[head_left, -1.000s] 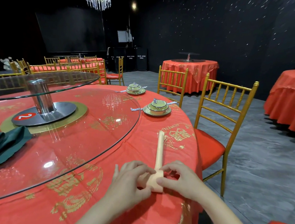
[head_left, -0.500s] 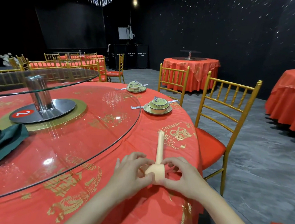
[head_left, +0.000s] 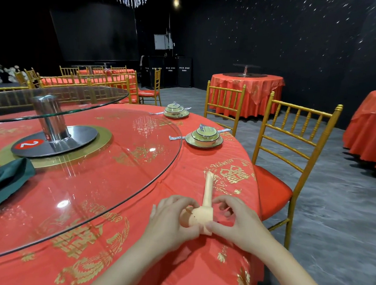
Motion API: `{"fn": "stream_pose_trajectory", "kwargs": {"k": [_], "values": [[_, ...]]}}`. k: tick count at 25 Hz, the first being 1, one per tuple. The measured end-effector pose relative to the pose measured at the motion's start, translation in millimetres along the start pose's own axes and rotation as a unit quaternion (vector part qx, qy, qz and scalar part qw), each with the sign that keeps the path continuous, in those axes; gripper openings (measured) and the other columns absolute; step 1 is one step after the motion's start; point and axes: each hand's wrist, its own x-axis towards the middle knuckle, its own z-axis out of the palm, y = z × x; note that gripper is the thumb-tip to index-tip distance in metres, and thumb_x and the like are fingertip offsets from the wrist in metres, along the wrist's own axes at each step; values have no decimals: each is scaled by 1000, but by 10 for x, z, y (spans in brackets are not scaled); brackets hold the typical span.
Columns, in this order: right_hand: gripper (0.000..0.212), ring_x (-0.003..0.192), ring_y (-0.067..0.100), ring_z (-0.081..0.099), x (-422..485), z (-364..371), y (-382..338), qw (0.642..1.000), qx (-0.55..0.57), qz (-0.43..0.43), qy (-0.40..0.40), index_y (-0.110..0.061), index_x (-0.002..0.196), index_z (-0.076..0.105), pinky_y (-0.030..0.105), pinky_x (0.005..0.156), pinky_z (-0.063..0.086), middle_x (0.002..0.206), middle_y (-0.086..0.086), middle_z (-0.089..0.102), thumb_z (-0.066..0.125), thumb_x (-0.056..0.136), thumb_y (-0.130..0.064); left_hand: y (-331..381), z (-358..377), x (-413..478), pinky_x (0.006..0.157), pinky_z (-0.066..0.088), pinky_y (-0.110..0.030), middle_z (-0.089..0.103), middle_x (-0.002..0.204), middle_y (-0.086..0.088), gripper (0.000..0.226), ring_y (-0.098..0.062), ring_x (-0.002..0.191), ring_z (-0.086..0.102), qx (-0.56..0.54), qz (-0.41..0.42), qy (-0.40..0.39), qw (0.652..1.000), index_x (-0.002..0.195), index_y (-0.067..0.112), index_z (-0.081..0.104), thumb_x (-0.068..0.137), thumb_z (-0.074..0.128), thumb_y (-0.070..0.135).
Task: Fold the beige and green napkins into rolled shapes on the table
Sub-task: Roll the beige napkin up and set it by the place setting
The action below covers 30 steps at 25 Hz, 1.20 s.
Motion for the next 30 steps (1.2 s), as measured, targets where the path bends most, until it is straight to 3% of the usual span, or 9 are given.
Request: {"fn": "stream_pose_trajectory", "kwargs": {"k": [3, 6, 11, 15, 18, 23, 26, 30], "values": [[36, 92, -7, 49, -17, -10, -30, 998, -40, -39, -4, -59, 93, 44, 32, 96, 36, 104, -25, 46, 62, 62, -60, 27, -60, 115, 104, 30, -45, 47, 111, 17, 56, -12, 114, 40, -8, -14, -44, 999, 98, 49, 52, 46, 42, 67], [32, 92, -4, 51, 87, -31, -30, 1000, -24, -18, -8, -58, 88, 48, 35, 98, 37, 102, -23, 48, 59, 58, -62, 41, -90, 181, 105, 29, -44, 45, 113, 18, 57, -11, 115, 39, -2, -16, -42, 999, 106, 46, 55, 54, 46, 67], [35, 91, 0, 55, 277, -17, 68, 999, 40, 20, -2, -56, 83, 58, 37, 94, 43, 93, -16, 54, 55, 50, -65, 3, 67, 4, 114, 3, -57, 35, 127, 20, 46, -4, 127, 24, 83, 32, 31, 996, 123, 46, 43, 79, 59, 45], [21, 88, 4, 56, 378, -11, 89, 998, 57, 30, -8, -52, 88, 60, 36, 89, 47, 95, -12, 55, 66, 68, -52, 44, 73, 94, 113, 1, -56, 36, 126, 19, 39, -6, 129, 23, 75, 23, 36, 996, 119, 46, 48, 82, 58, 41], [28, 89, 4, 55, 369, -27, 120, 997, 74, 1, 0, -50, 97, 56, 36, 91, 46, 100, -14, 52, 70, 76, -37, 69, 22, 259, 112, 4, -58, 38, 123, 16, 39, -11, 128, 26, 45, -4, 1, 999, 116, 46, 51, 79, 61, 39], [37, 91, 3, 54, 435, -4, 159, 999, 37, -20, 5, -50, 91, 56, 38, 94, 42, 101, -17, 51, 54, 55, -58, 81, -36, 489, 112, 2, -58, 40, 130, 7, 40, -17, 130, 27, 19, -44, -53, 997, 119, 44, 53, 81, 62, 36], [33, 84, 7, 56, 575, 3, 203, 998, 58, 8, 22, -51, 83, 60, 39, 90, 46, 95, -13, 55, 51, 52, -59, 42, 39, 497, 112, -6, -56, 41, 126, 14, 37, -10, 128, 28, -17, -29, 16, 999, 116, 44, 53, 81, 63, 38], [30, 83, 10, 58, 754, -7, 262, 998, 62, 22, 11, -51, 80, 62, 43, 86, 48, 89, -9, 62, 48, 55, -60, -38, 214, 393, 112, -9, -54, 43, 122, 18, 33, -3, 125, 28, 13, 41, 106, 993, 108, 43, 57, 77, 68, 40]]}}
